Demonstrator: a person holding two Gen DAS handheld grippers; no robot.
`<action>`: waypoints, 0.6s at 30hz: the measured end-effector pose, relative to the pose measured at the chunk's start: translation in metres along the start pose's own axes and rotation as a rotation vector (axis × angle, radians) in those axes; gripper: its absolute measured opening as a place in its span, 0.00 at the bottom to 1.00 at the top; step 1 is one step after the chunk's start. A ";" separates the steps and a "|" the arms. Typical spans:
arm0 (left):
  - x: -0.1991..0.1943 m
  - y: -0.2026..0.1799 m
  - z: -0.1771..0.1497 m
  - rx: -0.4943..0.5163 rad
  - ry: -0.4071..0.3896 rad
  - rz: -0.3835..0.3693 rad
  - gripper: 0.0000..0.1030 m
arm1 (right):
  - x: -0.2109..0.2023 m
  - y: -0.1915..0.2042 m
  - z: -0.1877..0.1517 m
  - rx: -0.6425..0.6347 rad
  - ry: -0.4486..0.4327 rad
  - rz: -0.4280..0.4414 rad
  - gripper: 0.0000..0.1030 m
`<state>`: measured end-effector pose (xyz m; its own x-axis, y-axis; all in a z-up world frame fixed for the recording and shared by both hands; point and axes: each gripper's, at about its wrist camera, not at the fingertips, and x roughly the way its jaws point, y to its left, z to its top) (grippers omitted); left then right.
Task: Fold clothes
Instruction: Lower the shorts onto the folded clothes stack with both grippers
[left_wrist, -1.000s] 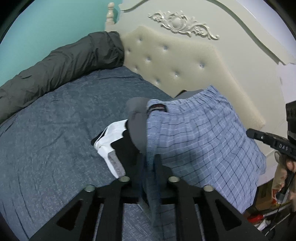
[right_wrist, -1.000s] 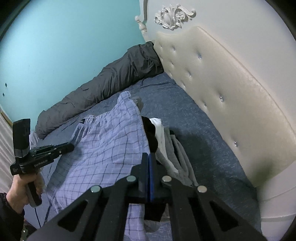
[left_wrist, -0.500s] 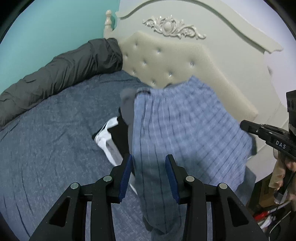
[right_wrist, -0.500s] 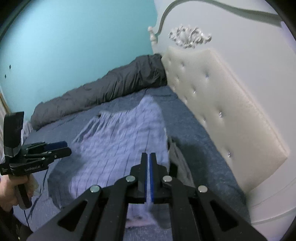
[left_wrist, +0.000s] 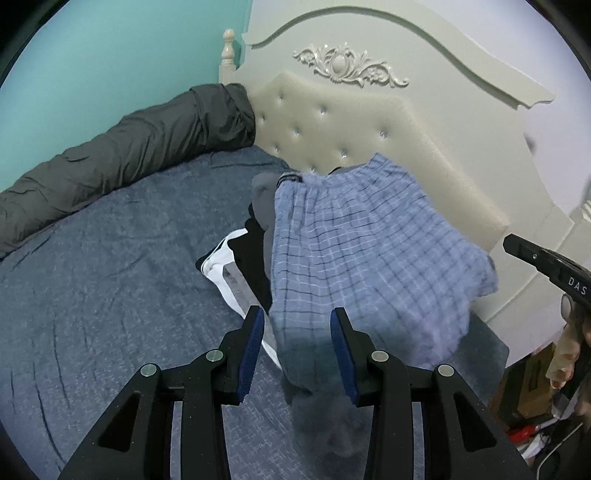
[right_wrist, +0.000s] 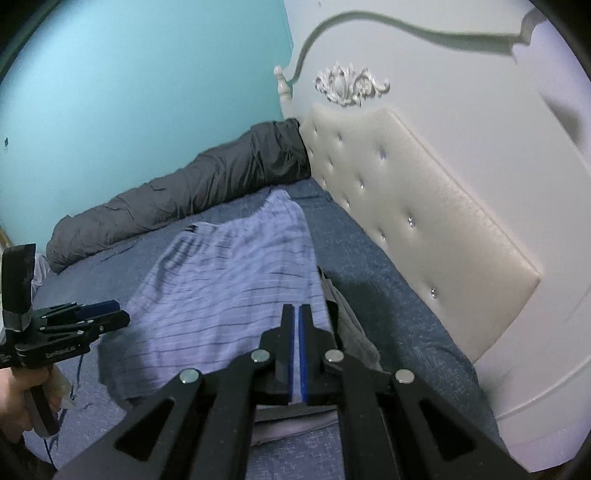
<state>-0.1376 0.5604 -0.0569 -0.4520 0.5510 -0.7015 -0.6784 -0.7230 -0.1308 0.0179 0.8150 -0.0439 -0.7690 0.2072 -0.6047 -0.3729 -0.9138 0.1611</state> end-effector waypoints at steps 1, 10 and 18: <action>-0.007 -0.002 -0.001 -0.001 -0.007 -0.002 0.40 | -0.006 0.003 -0.001 0.002 -0.010 0.003 0.01; -0.068 -0.019 -0.010 0.009 -0.076 0.002 0.49 | -0.063 0.033 -0.015 0.008 -0.062 0.014 0.02; -0.118 -0.030 -0.024 0.014 -0.122 0.006 0.54 | -0.107 0.049 -0.026 0.026 -0.090 0.000 0.02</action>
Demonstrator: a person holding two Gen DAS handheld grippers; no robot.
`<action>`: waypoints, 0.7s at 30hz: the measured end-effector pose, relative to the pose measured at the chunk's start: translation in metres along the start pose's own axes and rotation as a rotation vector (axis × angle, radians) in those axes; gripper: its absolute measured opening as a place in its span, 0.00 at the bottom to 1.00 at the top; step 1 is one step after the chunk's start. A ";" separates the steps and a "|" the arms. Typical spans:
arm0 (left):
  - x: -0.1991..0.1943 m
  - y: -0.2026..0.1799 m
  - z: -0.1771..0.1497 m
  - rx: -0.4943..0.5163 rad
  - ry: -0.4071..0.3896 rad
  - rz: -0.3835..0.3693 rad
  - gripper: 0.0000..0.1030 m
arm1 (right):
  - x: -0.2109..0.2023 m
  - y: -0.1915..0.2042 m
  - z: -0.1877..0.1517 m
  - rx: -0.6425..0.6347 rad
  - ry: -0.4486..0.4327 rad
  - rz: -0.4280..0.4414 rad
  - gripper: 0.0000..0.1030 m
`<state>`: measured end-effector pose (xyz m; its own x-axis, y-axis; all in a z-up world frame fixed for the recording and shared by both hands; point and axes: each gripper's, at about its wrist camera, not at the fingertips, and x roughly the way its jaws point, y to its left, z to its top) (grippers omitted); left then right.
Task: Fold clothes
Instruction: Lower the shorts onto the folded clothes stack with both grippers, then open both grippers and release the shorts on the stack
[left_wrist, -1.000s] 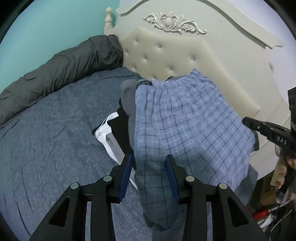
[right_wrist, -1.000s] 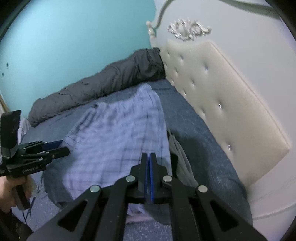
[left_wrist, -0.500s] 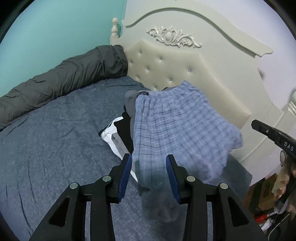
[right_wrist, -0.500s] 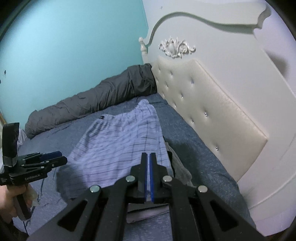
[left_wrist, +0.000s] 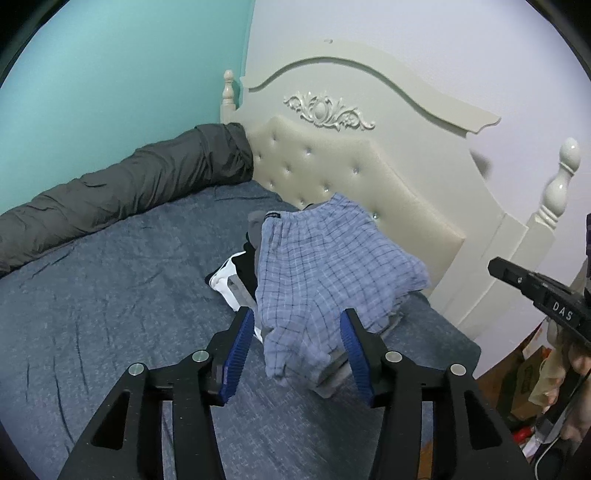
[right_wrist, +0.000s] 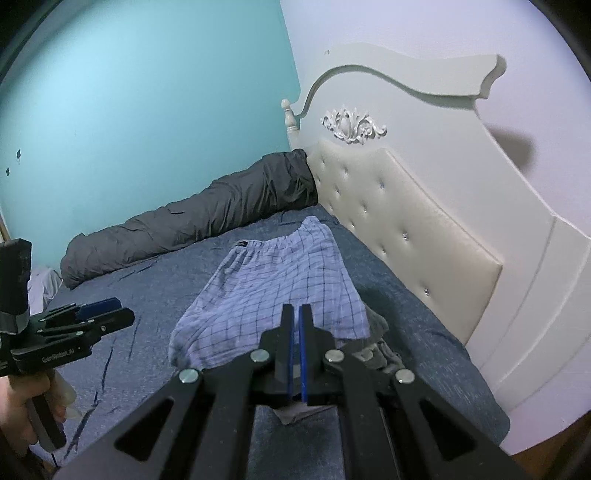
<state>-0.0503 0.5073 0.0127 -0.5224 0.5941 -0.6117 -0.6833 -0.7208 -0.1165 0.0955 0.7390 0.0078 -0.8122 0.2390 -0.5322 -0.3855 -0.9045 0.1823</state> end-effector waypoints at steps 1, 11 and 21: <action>-0.005 -0.001 -0.001 -0.001 -0.005 0.001 0.57 | -0.006 0.002 -0.002 0.000 -0.002 -0.004 0.04; -0.047 -0.010 -0.016 0.009 -0.032 0.007 0.61 | -0.052 0.022 -0.017 -0.004 -0.025 -0.009 0.38; -0.081 -0.012 -0.034 0.007 -0.060 0.023 0.62 | -0.084 0.042 -0.032 -0.013 -0.034 -0.007 0.59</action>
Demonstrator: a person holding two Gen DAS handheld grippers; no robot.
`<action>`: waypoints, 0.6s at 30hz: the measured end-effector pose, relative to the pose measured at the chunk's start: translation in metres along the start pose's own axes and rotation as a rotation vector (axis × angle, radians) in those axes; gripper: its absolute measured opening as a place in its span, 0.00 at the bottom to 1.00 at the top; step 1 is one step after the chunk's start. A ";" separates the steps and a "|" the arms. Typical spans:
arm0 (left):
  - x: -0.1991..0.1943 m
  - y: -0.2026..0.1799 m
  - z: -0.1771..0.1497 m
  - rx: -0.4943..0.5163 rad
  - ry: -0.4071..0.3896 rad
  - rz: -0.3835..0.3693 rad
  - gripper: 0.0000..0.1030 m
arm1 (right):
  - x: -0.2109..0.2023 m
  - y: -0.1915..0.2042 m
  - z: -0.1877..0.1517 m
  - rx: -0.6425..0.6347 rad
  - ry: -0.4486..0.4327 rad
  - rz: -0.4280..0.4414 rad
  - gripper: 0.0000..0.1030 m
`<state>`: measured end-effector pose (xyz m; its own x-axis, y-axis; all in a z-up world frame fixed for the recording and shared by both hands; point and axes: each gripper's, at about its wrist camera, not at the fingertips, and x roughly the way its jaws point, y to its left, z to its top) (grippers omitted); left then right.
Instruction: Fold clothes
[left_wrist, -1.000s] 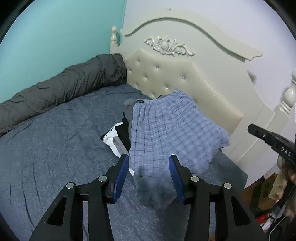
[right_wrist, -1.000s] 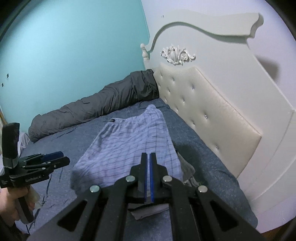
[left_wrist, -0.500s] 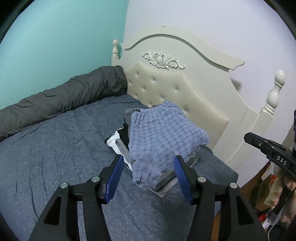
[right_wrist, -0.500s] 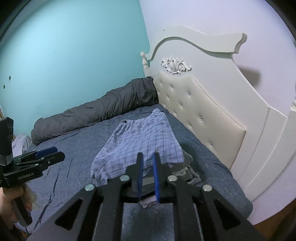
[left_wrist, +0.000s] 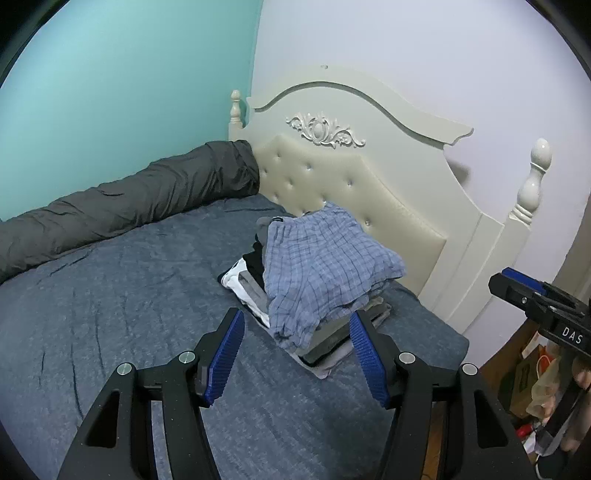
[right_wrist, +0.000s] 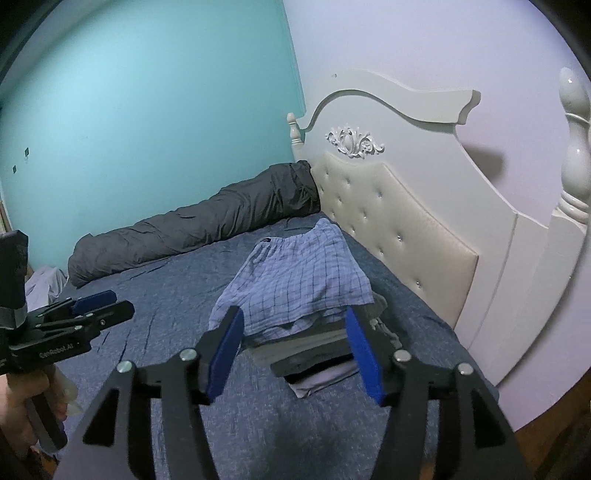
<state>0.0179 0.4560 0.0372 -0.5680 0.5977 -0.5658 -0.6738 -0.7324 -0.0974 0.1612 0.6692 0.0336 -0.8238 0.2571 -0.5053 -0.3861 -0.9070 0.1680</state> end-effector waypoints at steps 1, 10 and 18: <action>-0.004 0.000 -0.002 0.003 -0.004 0.002 0.62 | -0.003 0.002 -0.002 0.004 0.001 0.000 0.60; -0.042 0.001 -0.024 0.005 -0.061 0.011 0.96 | -0.027 0.012 -0.026 0.041 0.000 -0.047 0.78; -0.064 0.000 -0.046 0.005 -0.076 0.004 1.00 | -0.049 0.024 -0.045 0.045 -0.007 -0.061 0.84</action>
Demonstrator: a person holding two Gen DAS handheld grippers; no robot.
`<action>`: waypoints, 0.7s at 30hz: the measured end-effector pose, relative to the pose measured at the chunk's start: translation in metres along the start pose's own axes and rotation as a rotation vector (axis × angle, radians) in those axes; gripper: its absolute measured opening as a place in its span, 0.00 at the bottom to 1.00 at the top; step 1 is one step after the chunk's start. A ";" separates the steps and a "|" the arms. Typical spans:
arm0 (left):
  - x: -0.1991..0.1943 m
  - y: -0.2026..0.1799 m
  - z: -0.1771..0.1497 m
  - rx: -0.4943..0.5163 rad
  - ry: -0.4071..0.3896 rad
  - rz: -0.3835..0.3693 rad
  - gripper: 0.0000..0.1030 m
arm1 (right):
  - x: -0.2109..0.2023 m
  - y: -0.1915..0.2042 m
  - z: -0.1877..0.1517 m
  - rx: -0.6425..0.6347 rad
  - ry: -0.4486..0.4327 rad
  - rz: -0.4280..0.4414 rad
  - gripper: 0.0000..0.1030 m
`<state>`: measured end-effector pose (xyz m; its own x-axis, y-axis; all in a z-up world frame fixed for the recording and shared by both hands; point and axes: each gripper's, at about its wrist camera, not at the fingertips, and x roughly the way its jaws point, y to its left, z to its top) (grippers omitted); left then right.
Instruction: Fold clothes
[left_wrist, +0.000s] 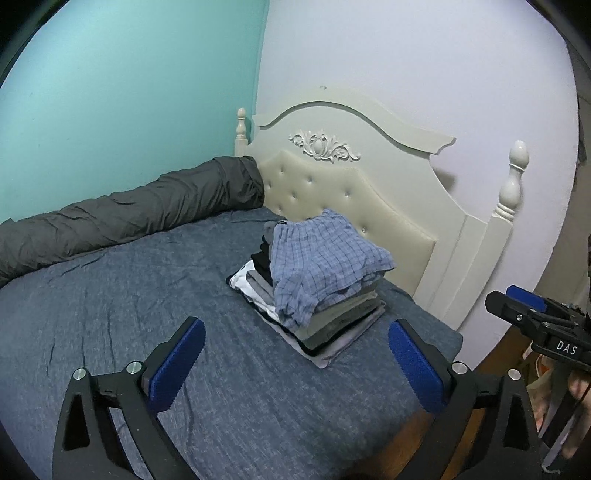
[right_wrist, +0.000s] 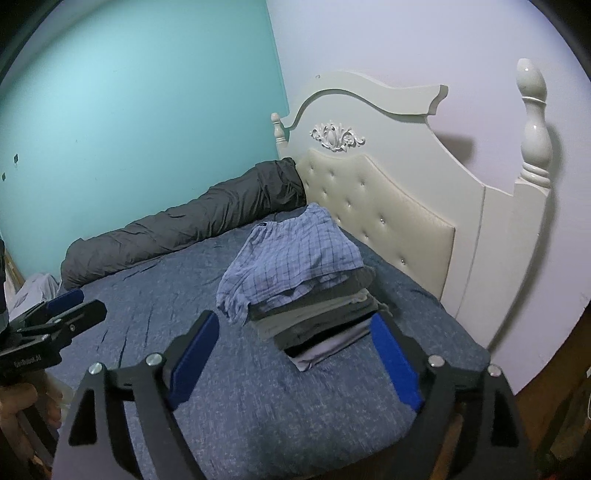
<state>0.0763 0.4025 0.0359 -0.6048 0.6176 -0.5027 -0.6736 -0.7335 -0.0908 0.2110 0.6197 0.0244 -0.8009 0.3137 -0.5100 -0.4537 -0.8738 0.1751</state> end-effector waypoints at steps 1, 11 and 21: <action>-0.002 0.000 -0.002 -0.001 -0.002 0.000 1.00 | -0.002 0.001 -0.002 -0.001 -0.002 -0.001 0.86; -0.017 -0.001 -0.018 -0.005 -0.006 0.002 1.00 | -0.023 0.012 -0.015 -0.006 -0.030 -0.001 0.96; -0.033 -0.001 -0.028 -0.003 -0.024 0.020 1.00 | -0.037 0.018 -0.025 -0.007 -0.047 -0.001 0.97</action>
<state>0.1086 0.3748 0.0282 -0.6285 0.6091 -0.4838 -0.6599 -0.7468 -0.0830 0.2427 0.5832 0.0254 -0.8178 0.3318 -0.4703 -0.4522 -0.8759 0.1682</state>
